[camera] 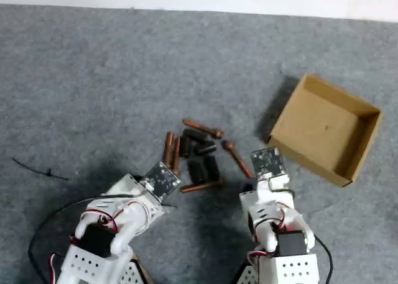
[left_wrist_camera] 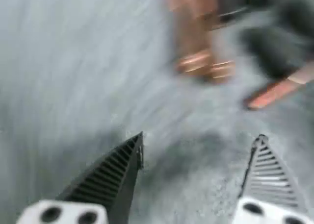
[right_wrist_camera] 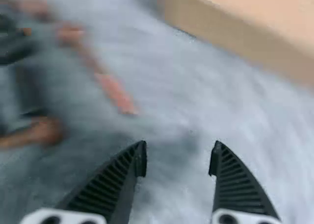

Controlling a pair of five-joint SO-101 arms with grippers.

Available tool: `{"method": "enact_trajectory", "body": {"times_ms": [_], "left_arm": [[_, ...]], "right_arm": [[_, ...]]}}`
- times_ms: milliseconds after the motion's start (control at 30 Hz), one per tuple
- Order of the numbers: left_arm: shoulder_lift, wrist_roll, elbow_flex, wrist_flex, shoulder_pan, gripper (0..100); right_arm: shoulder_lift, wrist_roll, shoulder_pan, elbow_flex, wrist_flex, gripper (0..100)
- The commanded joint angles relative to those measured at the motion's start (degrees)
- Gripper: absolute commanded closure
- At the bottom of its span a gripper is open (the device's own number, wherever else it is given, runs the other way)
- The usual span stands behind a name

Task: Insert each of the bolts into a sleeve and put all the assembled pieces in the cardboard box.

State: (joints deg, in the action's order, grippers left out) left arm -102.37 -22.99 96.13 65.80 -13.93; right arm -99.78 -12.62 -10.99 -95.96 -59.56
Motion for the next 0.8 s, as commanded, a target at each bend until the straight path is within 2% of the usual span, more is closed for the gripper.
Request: {"method": "enact_trajectory", "body": {"times_ms": [0, 100, 167, 233, 300, 367, 600, 767], "left_arm": [[0.13, -1.67, 1.10, -1.32, -0.92, 68], [-0.04, -1.67, 1.10, -1.32, -0.92, 68], [-0.13, -1.58, 0.22, -2.20, 2.86, 68], [-0.13, -0.53, -2.24, -4.31, 14.64, 68], [-0.13, 6.51, -3.30, -7.21, 27.47, 68], [-0.13, 12.57, -2.95, -11.25, 33.80, 68], [-0.13, 12.57, -2.86, -10.81, 34.77, 68], [-0.13, 12.48, -3.74, -6.86, 30.73, 68]], "right_arm": [[-0.57, -0.79, -0.66, -8.92, 1.36, 80.0], [-0.57, -0.79, -0.66, -8.92, 1.36, 80.0], [-0.57, -0.79, -0.66, -8.92, 1.27, 80.0], [-0.57, -0.79, -0.66, -8.92, 1.27, 80.0], [-0.57, -0.79, -0.66, -8.92, 1.27, 80.0], [-0.57, -0.79, -0.66, -8.92, 1.27, 80.0], [-1.10, -0.70, 0.40, -8.92, 1.36, 80.0], [-1.19, -0.70, 4.35, -8.92, 2.68, 80.0]]}}
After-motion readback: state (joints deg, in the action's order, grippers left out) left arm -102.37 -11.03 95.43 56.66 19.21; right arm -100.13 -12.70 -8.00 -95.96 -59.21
